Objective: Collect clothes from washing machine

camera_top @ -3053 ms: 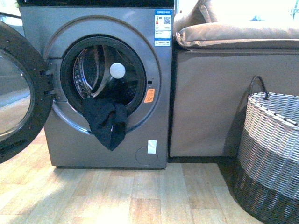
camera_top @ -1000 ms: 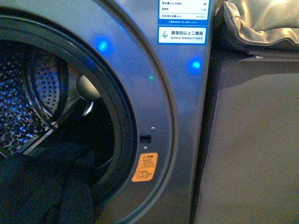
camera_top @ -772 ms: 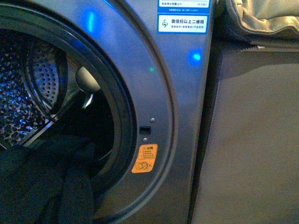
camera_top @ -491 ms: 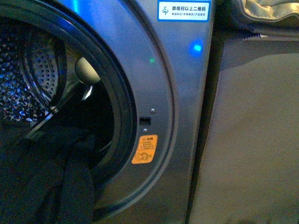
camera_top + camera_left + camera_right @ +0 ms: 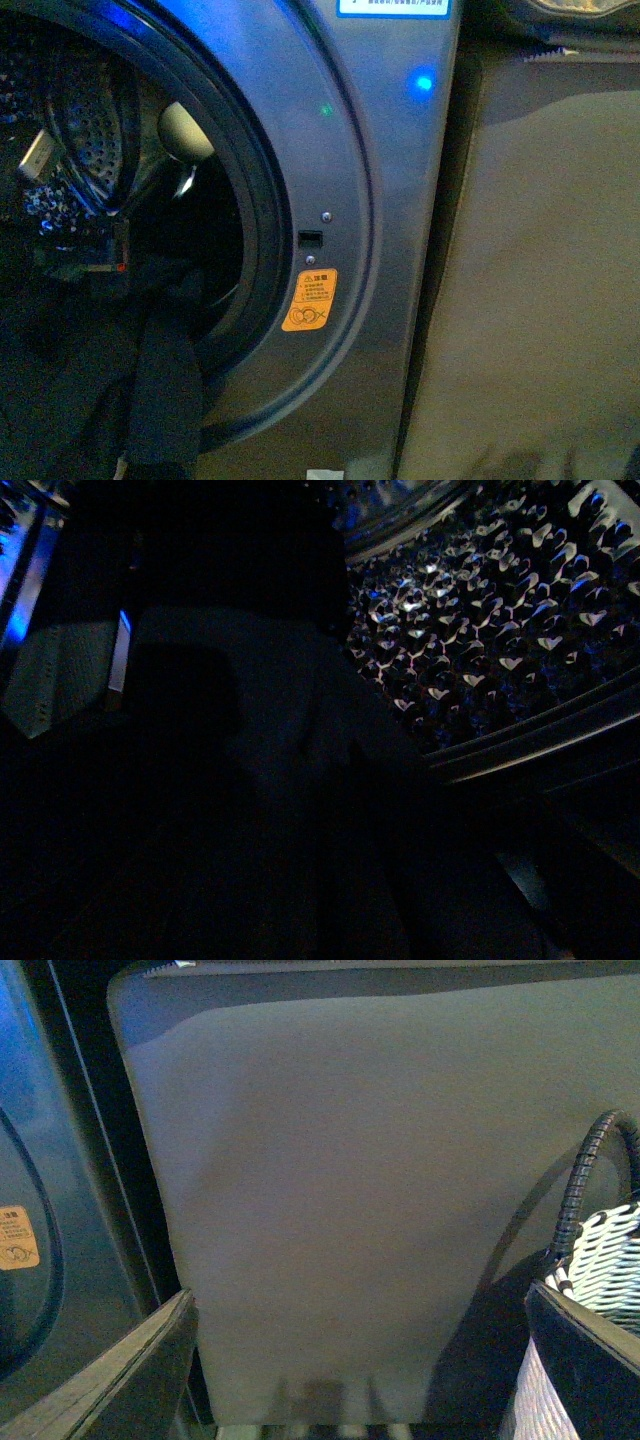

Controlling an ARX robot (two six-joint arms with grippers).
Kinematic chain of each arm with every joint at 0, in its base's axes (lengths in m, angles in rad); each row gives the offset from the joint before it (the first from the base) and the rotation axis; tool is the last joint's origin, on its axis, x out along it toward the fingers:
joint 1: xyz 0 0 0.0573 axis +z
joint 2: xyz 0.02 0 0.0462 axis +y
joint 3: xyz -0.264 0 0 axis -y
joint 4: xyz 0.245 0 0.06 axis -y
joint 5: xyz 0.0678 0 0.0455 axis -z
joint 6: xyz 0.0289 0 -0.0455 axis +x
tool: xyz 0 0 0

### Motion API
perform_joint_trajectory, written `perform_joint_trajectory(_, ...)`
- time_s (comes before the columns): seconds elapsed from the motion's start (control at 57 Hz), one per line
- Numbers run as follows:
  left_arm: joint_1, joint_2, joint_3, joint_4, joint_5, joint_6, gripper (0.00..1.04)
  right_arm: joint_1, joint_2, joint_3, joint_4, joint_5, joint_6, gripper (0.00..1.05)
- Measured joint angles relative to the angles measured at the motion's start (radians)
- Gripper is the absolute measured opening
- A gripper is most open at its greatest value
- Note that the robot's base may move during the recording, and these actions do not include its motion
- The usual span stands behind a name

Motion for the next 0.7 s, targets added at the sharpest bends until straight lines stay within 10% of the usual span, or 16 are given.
perform_joint_trajectory(0.702, -0.008, 0.241, 0.22, -0.17, 0.018, 0.039, 0.98, 0.0, 0.0, 0.0, 0.0, 0.0, 0.0, 0.97)
